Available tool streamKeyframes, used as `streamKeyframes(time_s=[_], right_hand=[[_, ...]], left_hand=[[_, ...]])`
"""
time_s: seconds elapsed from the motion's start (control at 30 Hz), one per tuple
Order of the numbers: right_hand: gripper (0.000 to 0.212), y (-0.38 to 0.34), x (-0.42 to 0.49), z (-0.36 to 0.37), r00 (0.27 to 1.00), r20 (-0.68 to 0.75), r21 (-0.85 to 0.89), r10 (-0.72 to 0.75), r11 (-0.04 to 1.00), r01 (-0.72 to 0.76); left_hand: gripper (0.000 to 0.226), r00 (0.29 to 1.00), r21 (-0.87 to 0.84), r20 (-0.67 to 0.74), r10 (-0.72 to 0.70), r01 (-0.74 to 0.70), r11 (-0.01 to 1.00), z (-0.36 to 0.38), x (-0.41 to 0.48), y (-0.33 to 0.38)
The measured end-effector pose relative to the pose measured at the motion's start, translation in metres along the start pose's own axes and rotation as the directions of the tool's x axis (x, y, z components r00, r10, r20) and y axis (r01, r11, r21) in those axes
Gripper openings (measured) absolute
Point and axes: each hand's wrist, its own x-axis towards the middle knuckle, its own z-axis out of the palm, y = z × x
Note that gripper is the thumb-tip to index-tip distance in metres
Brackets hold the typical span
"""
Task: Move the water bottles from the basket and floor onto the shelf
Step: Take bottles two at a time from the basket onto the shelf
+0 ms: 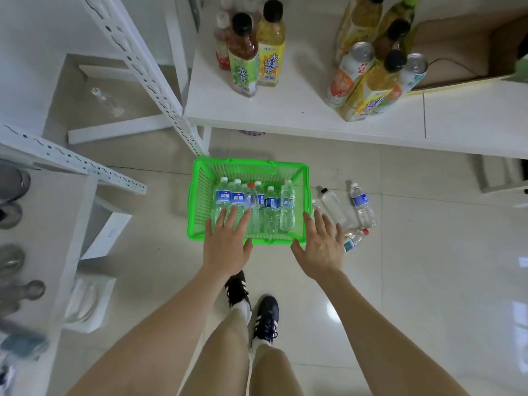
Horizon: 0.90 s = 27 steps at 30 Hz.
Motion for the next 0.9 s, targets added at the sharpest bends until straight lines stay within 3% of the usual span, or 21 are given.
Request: streamKeyframes(time_s=[0.3, 0.63, 0.77, 0.9], right_hand=[[0.072, 0.0, 0.107, 0.102, 0.992, 0.097, 0.039, 0.081, 0.996, -0.085], [0.077, 0.029, 0.224, 0.244, 0.98, 0.168, 0.083, 0.104, 0.989, -0.119], [0.08, 0.035, 0.252, 0.289, 0.966, 0.19, 0.15, 0.178, 0.967, -0.207], [0.082, 0.041, 0.265, 0.326, 0.93, 0.234, 0.255, 0.284, 0.905, -0.341]], left_hand=[[0.067, 0.989, 0.01, 0.15, -0.016, 0.015, 1.0, 0.092, 0.108, -0.04], [0.071, 0.974, -0.052, 0.217, -0.063, 0.076, 0.996, 0.24, 0.216, -0.059], [0.075, 0.973, -0.144, 0.216, -0.084, 0.116, 0.983, 0.288, 0.241, -0.064], [0.085, 0.953, -0.312, 0.244, -0.177, 0.25, 0.917, 0.322, 0.258, -0.061]])
